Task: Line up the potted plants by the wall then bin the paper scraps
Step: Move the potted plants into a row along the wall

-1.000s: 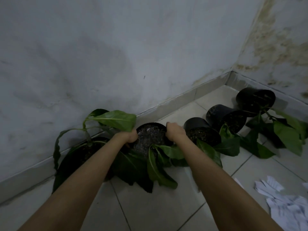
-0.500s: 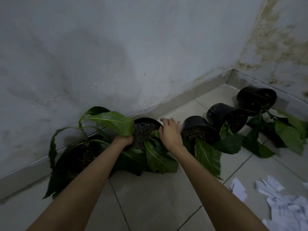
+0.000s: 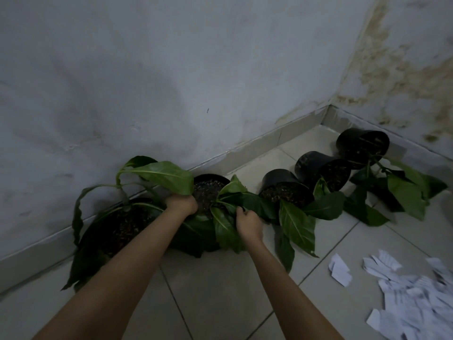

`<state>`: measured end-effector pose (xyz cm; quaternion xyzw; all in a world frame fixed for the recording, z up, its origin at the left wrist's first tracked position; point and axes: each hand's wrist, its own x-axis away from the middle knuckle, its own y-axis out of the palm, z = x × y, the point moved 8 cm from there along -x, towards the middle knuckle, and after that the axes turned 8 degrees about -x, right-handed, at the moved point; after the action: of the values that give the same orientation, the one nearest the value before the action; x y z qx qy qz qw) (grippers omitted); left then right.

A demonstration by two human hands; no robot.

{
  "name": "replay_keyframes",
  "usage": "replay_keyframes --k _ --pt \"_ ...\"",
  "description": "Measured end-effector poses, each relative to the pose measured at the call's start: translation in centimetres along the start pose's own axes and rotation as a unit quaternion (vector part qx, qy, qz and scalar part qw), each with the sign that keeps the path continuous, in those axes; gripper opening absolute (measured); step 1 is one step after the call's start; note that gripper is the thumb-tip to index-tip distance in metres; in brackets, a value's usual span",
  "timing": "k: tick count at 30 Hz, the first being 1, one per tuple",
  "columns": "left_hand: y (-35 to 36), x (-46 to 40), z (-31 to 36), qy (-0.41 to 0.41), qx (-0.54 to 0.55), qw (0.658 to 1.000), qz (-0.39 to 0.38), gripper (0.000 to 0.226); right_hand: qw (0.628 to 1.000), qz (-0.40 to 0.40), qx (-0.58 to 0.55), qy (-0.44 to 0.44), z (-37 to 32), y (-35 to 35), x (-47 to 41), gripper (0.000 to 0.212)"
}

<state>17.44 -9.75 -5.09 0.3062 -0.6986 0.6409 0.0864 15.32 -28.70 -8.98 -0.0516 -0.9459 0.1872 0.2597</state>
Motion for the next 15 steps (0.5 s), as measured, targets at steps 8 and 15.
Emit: replay_keyframes --k 8,15 --pt "0.3 2.2 -0.3 0.080 -0.022 0.994 -0.074 0.058 0.997 -0.021 -0.077 0.018 -3.8 0.0 -0.4 0.045" --pt "-0.6 3.9 1.4 0.062 -0.143 0.988 0.015 0.046 0.997 -0.032 -0.064 0.016 -2.8 -0.1 -0.1 0.030"
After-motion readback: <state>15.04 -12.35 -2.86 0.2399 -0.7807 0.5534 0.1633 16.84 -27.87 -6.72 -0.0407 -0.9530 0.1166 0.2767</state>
